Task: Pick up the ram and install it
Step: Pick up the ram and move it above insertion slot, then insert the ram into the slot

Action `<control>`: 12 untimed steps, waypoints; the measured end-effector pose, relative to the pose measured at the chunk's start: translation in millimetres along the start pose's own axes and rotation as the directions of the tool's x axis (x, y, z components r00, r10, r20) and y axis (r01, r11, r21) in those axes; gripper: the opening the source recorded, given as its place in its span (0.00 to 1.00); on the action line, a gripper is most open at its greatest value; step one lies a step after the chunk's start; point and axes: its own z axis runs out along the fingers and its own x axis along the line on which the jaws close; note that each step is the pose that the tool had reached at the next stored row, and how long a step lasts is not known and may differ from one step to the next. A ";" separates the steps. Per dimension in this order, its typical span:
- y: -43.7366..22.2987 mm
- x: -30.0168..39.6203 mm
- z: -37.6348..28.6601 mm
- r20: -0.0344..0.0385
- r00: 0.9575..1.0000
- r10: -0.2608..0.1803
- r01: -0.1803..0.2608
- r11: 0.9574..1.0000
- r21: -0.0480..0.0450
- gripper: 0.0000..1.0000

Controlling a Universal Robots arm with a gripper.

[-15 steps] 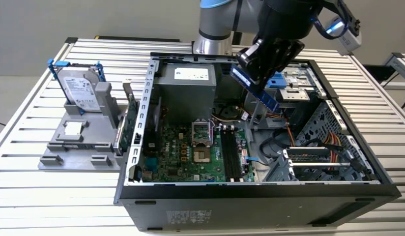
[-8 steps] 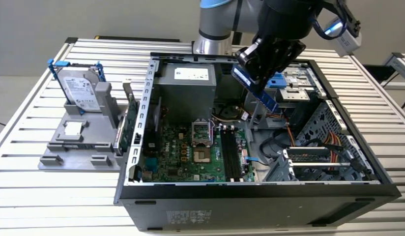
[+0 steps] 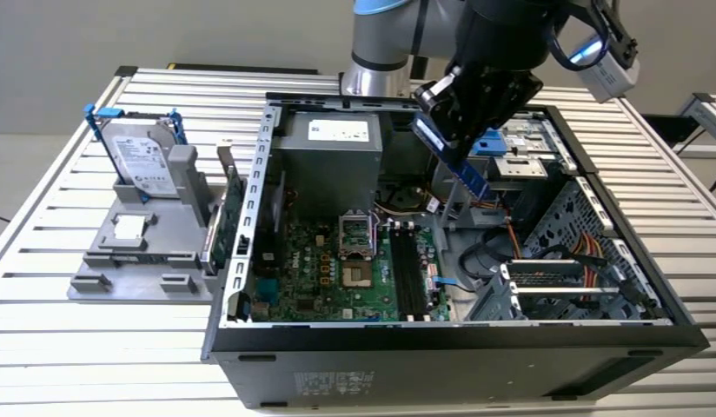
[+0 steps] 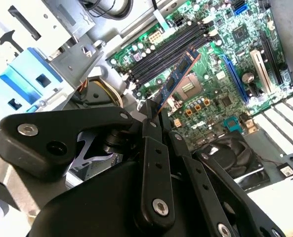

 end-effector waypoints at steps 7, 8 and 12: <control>0.0 0.0 0.0 0.003 0.998 0.060 -0.060 0.998 -0.001 0.00; 0.0 0.0 0.0 0.003 0.998 0.069 -0.069 0.998 -0.001 0.00; 0.0 0.0 0.0 0.004 0.995 0.103 -0.103 0.995 -0.001 0.00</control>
